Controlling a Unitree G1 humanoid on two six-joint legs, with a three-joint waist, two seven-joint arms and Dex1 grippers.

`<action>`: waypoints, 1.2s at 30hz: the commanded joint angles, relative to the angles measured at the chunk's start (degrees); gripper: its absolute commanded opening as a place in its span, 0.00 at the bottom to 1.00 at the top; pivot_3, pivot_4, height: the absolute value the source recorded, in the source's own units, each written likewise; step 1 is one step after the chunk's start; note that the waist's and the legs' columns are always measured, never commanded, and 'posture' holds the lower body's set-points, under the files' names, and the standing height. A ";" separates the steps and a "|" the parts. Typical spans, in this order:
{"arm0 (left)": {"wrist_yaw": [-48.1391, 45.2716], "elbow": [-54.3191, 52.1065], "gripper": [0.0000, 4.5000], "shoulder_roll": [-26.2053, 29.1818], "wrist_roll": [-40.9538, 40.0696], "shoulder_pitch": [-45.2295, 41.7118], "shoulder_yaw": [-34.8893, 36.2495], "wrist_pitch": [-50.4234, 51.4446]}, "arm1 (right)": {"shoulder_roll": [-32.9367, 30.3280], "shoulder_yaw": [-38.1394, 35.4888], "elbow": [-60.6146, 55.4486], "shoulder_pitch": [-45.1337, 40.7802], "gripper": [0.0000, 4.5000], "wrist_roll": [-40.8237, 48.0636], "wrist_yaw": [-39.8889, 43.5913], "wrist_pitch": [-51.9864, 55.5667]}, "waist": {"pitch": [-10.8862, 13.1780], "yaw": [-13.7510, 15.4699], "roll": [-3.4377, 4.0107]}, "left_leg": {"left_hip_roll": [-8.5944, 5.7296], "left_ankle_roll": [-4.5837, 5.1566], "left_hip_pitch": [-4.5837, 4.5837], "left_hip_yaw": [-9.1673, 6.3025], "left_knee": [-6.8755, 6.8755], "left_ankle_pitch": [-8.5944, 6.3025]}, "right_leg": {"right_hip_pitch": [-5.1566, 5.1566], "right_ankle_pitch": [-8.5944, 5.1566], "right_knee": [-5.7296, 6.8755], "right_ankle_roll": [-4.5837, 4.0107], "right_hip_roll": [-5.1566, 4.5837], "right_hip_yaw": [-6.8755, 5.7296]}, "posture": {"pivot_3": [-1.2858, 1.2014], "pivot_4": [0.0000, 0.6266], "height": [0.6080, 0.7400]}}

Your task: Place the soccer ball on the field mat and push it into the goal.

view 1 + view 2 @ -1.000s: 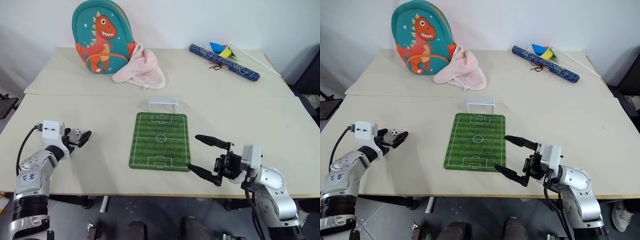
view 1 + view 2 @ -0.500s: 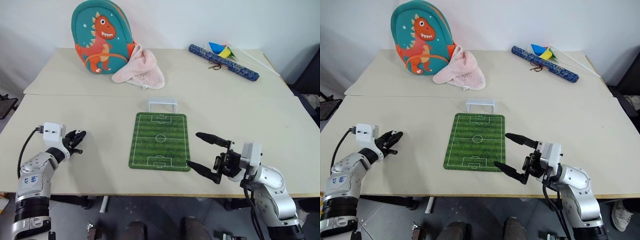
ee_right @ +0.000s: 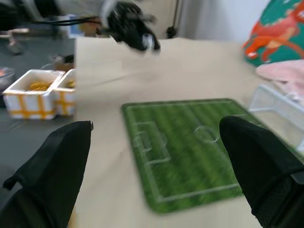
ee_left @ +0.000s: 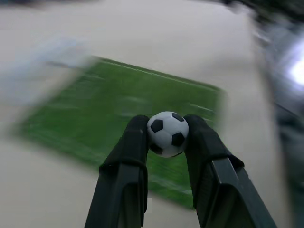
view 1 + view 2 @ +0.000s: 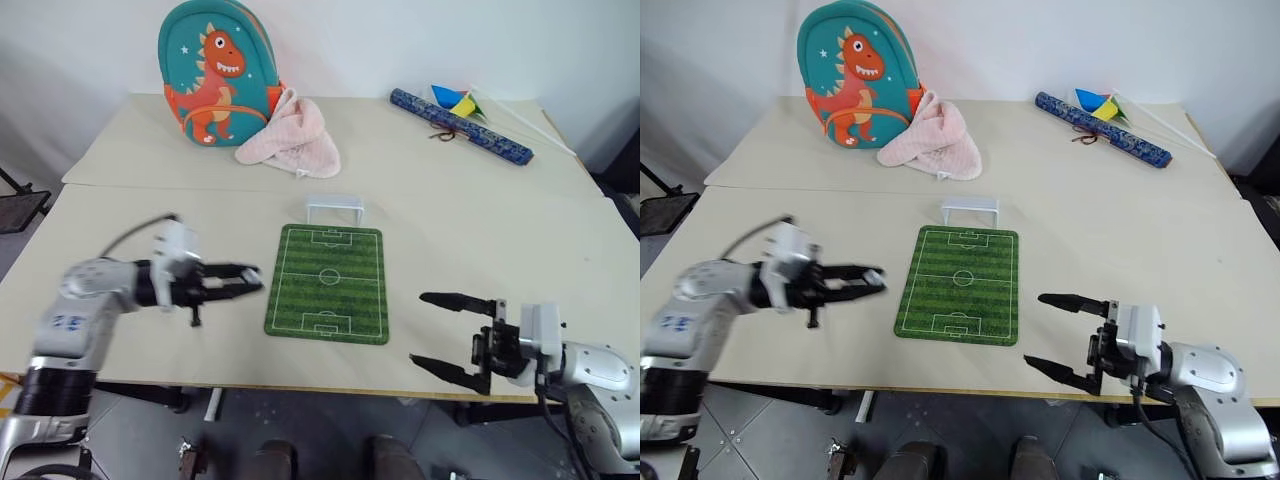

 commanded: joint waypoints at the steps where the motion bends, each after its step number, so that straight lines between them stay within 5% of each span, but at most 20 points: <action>1: -0.08 5.81 0.19 -3.88 7.07 -4.11 -5.92 -6.10 | -0.86 -2.83 -0.76 2.48 1.00 0.99 1.55 -0.54 | 0.00 -0.13 -0.01 | 0.01 -0.01 0.00 0.09 0.01 0.00 | 0.00 0.00 0.02 0.00 0.03 -0.01 | 0.52 0.24 1.00; 8: 2.71 17.24 0.19 -11.87 15.38 -10.19 -11.26 -14.17 | -0.64 -7.29 1.56 8.39 1.00 -1.27 3.11 -3.77 | 0.04 -0.07 -0.07 | -0.03 0.05 -0.01 0.49 0.13 0.02 | 0.01 0.04 0.06 0.08 0.01 0.02 | 0.52 0.24 1.00; 26: 2.05 18.03 0.19 -15.62 17.37 -10.02 -12.26 -15.62 | 3.25 -4.57 -2.06 10.15 1.00 -3.27 -1.28 -4.27 | 0.04 0.43 -0.07 | -0.03 0.05 0.00 0.50 0.24 0.02 | 0.02 0.05 0.07 0.11 -0.01 0.07 | 0.52 0.24 1.00; 31: 2.80 17.96 0.53 -16.41 16.79 -9.95 -11.29 -16.81 | 3.66 -3.76 -1.51 9.65 1.00 -3.80 -1.46 -4.60 | 0.04 0.43 -0.08 | -0.03 0.05 0.00 0.50 0.24 0.02 | 0.01 0.05 0.08 0.11 0.00 0.07 | 0.52 0.24 1.00; 36: 2.23 17.76 0.53 -17.00 15.37 -10.44 -10.08 -16.77 | 4.00 -2.91 -0.69 8.97 1.00 -4.20 -1.55 -4.93 | 0.04 0.42 -0.07 | -0.03 0.05 0.00 0.50 0.26 0.02 | 0.02 0.05 0.08 0.11 -0.01 0.07 | 0.52 0.24 1.00</action>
